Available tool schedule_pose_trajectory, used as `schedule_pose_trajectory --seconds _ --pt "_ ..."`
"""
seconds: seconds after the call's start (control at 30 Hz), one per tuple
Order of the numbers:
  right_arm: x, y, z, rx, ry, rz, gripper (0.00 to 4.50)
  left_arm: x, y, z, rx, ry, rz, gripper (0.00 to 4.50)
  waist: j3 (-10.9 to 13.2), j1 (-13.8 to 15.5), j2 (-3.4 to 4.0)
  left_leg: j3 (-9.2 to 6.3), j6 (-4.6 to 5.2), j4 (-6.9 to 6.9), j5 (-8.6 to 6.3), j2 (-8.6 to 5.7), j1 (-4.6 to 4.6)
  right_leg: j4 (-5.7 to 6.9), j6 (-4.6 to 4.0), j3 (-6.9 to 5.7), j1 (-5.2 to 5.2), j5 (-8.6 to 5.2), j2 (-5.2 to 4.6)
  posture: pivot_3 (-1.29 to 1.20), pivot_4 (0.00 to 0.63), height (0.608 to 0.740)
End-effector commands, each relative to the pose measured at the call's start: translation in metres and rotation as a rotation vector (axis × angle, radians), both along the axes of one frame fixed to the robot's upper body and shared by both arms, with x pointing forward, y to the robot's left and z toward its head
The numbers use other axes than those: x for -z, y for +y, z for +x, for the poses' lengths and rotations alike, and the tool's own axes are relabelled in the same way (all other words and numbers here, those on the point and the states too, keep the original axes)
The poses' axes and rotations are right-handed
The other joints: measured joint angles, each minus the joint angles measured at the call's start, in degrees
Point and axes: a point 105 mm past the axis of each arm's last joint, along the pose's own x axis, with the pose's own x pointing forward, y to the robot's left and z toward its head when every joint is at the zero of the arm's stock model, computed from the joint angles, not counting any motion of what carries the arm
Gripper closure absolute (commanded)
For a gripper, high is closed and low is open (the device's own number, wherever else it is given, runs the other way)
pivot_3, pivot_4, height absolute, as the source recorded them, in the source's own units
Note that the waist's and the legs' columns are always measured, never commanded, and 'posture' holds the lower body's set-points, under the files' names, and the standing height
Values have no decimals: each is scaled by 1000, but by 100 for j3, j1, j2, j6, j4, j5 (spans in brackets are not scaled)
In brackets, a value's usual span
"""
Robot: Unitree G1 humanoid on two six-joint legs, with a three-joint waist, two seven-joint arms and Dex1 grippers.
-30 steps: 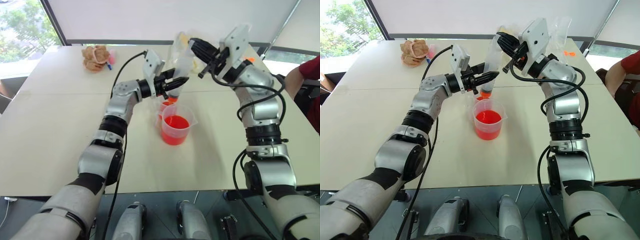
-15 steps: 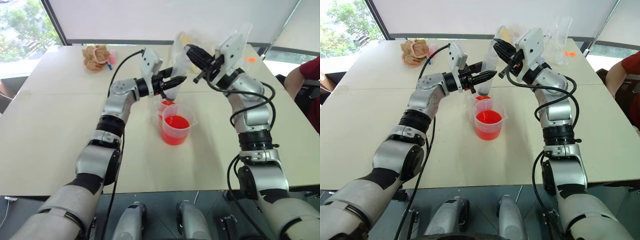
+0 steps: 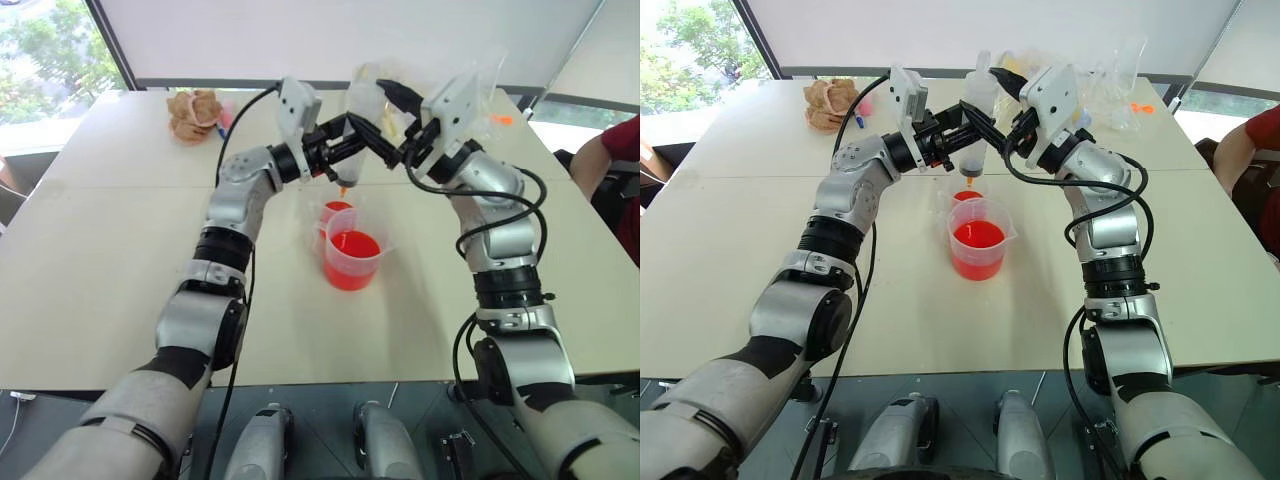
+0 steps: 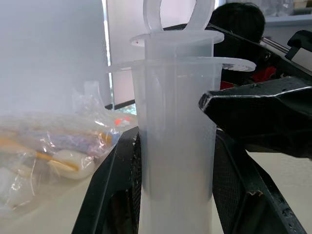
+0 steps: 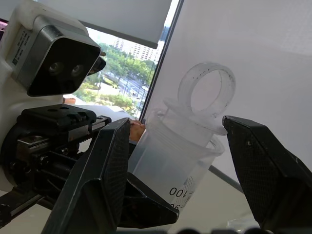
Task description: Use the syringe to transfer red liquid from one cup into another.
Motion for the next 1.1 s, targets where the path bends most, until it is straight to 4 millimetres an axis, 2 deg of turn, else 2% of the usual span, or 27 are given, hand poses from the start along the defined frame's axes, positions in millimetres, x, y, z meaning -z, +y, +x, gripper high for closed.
schedule_pose_trajectory --seconds 0.03,0.17,0.23,0.33,0.43,0.5,0.57,0.63,0.7,0.73,0.83,0.87,0.97,1.03,1.1 --pt "-3 -27 -9 23 58 103 1314 -34 -1 -12 30 -113 -46 3114 0 2 0 1 0 0 0 0 0 0 0 1 0 0 0 0 150 737" --pt "-10 -69 -29 32 129 295 1314 -35 6 -7 -6 -80 -59 3114 0 12 0 0 0 0 0 4 0 -1 0 2 0 0 0 0 150 737" --pt "-15 -82 -39 41 138 344 1314 -40 12 -2 -35 -51 -92 3114 0 7 1 0 1 1 0 5 0 0 0 4 0 0 0 0 150 737" --pt "-20 -101 -56 63 146 370 1314 -64 29 10 -150 -28 -171 3114 1 -7 1 -2 2 0 -1 8 2 0 0 5 0 0 1 0 150 737" --pt "-15 -100 -74 47 201 239 1314 -102 52 16 -299 2 -214 3114 3 -7 0 -2 2 -1 -1 9 2 1 0 4 0 0 3 0 150 737" --pt "-7 -94 -87 6 260 121 1314 -112 62 13 -357 51 -135 3114 3 -35 1 -1 5 0 -3 9 0 0 1 4 -1 -1 4 0 150 737" --pt "3 -82 -102 -81 331 1 1314 -96 75 14 -444 196 37 3114 3 -50 2 -2 9 -5 -5 9 6 -1 2 10 0 -2 4 0 150 737" --pt "12 -64 -118 -201 403 -107 1314 -65 99 17 -591 413 181 3114 2 -51 5 -2 10 -4 -6 7 9 2 5 9 3 -3 4 0 150 737" --pt "17 -52 -129 -288 446 -172 1314 -48 110 11 -635 534 220 3114 0 -51 8 -5 9 -2 -6 10 19 4 5 11 12 -4 6 0 150 737" --pt "20 -45 -133 -330 464 -209 1314 -37 113 5 -634 648 225 3114 3 -46 4 -7 9 -1 -6 11 19 7 5 10 12 -4 6 0 150 737" --pt "29 -33 -142 -410 498 -303 1314 -5 117 -10 -618 885 244 3114 7 -22 -3 -9 9 10 -5 15 11 11 5 5 11 -4 6 0 150 737" --pt "30 -31 -143 -422 503 -316 1314 0 117 -10 -617 908 238 3114 8 -12 -6 -10 9 13 -5 17 9 10 6 5 11 -4 6 0 150 737" --pt "38 -18 -143 -491 510 -342 1314 51 124 -11 -670 1032 205 3114 4 -2 -1 -16 7 11 -5 21 14 9 6 11 10 -4 -3 0 150 737" --pt "41 -16 -142 -501 510 -350 1314 64 128 -12 -711 1058 187 3114 4 5 -3 -18 1 9 -3 20 14 13 5 10 9 -3 -5 0 150 737" --pt "47 -13 -140 -509 520 -349 1314 85 145 -17 -828 1059 219 3114 11 0 -16 -19 -8 7 2 19 6 13 3 11 -3 -2 -6 0 150 737"
